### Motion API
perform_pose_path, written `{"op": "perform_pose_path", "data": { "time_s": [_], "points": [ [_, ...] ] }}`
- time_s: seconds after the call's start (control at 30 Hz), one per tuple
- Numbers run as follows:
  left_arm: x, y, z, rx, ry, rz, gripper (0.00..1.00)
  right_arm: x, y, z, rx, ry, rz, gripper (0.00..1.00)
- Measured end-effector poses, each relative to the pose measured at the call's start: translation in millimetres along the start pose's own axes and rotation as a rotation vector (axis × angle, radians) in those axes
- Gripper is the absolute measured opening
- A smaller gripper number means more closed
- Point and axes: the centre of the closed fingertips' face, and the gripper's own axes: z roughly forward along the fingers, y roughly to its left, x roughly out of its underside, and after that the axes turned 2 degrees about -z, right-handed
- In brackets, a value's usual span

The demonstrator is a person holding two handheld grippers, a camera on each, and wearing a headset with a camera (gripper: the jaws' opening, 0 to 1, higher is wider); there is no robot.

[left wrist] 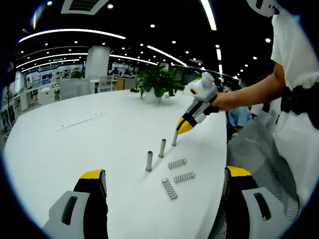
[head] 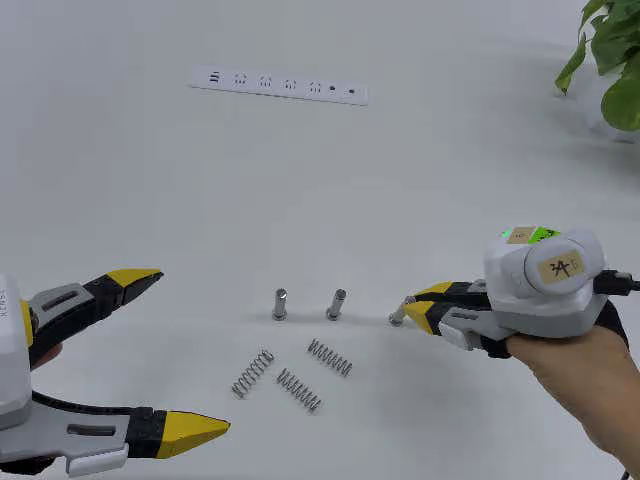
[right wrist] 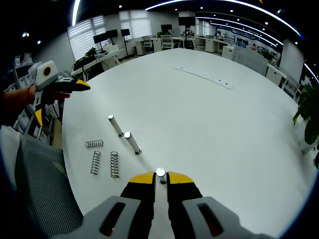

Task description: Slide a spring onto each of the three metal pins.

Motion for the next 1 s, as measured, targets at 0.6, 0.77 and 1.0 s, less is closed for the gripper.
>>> {"op": "perform_pose_path", "data": {
  "time_s": [0.6, 0.77, 1.0],
  "points": [
    [-2.5, -0.8, 0.4, 0.005, 0.001, 0.007, 1.00, 1.1, 0.2, -2.0, 0.008, -0.005, -0.012, 0.17],
    [-4.4, -1.1, 0.6, 0.007, 0.000, 0.010, 1.00, 1.9, -0.7, -5.6, 0.011, -0.011, -0.014, 0.20],
    [-5.9, -1.5, 1.1, 0.010, 0.002, 0.017, 1.00, 4.8, -2.5, -12.1, 0.010, -0.024, -0.014, 0.25]
  ]
}}
